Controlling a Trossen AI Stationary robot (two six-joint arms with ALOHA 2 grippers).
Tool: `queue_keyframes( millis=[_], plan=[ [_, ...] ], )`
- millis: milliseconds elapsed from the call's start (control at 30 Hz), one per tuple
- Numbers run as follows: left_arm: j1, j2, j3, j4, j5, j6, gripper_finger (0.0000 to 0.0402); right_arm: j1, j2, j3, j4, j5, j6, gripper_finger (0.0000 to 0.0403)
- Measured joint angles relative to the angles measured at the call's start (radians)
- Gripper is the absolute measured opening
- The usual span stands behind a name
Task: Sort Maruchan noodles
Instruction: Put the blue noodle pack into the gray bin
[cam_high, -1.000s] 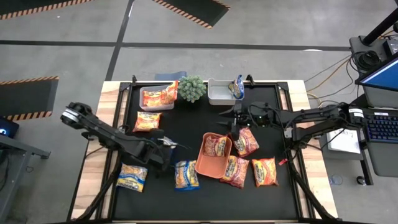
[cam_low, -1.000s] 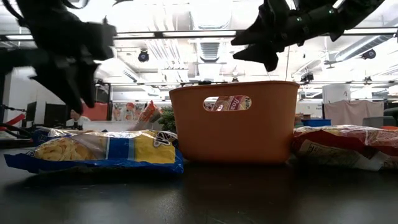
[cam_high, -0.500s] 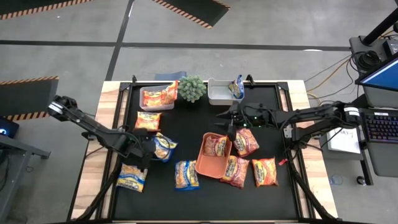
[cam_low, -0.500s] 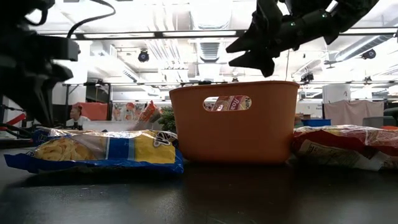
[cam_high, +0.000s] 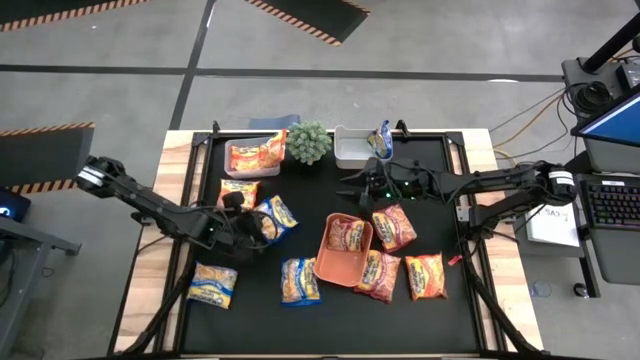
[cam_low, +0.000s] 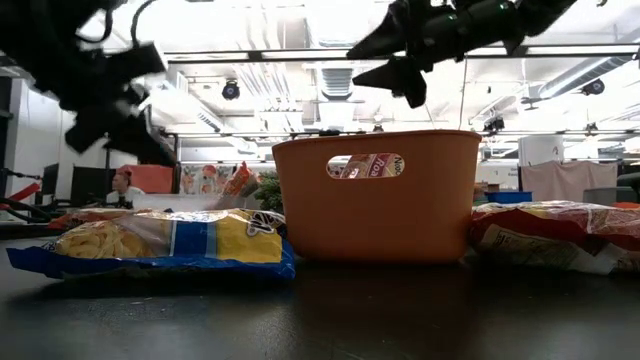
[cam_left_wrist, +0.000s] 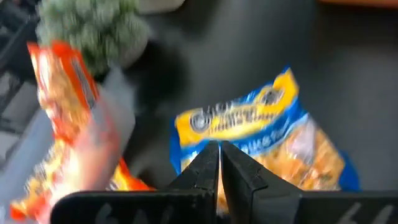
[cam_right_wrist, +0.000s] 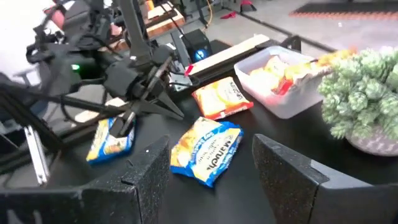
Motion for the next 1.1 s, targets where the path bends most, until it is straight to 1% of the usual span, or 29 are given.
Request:
queue_keyframes(
  millis=[100, 200, 267, 367, 433, 500, 567, 633, 767, 900, 1000, 1033, 1100],
  plan=[
    [0.000, -0.021, 0.029, 0.004, 0.034, 0.064, 0.0000, 0.000, 0.040, 0.068, -0.053, 0.000, 0.034, 0.0214],
    [0.002, -0.040, 0.027, 0.003, 0.126, 0.059, 0.0000, 0.000, 0.105, 0.167, -0.172, 0.000, 0.050, 0.0214],
    [0.002, -0.051, 0.006, 0.001, 0.174, 0.013, 0.0000, -0.004, 0.162, 0.245, -0.275, -0.001, 0.052, 0.0214],
    [0.002, -0.053, -0.030, -0.003, 0.220, -0.079, 0.0000, -0.007, 0.264, 0.372, -0.402, -0.003, 0.057, 0.0214],
    [0.002, -0.051, -0.052, 0.003, 0.237, -0.137, 0.0000, -0.013, 0.329, 0.450, -0.487, -0.022, 0.055, 0.0214],
    [0.002, -0.051, -0.081, 0.003, 0.248, -0.189, 0.0000, -0.018, 0.395, 0.524, -0.534, -0.042, 0.049, 0.0214],
    [0.003, -0.047, -0.109, 0.010, 0.245, -0.235, 0.0000, -0.024, 0.452, 0.584, -0.586, -0.052, 0.039, 0.0214],
    [0.004, -0.047, -0.135, 0.020, 0.214, -0.271, 0.0000, -0.030, 0.501, 0.635, -0.607, -0.062, 0.024, 0.0214],
    [0.019, -0.045, -0.178, 0.086, 0.186, -0.297, 0.0000, -0.037, 0.569, 0.707, -0.641, -0.066, -0.004, 0.0214],
    [0.059, -0.030, -0.221, 0.234, 0.161, -0.271, 0.0000, -0.037, 0.606, 0.741, -0.654, -0.066, -0.013, 0.0214],
    [0.113, 0.001, -0.252, 0.354, 0.155, -0.227, 0.0000, -0.037, 0.607, 0.742, -0.660, -0.066, -0.021, 0.0214],
    [0.136, 0.015, -0.256, 0.373, 0.129, -0.220, 0.0000, -0.037, 0.607, 0.742, -0.658, -0.065, -0.021, 0.0214],
    [0.176, 0.038, -0.254, 0.395, 0.024, -0.235, 0.0000, -0.037, 0.602, 0.740, -0.664, -0.064, -0.021, 0.0214]
  ],
)
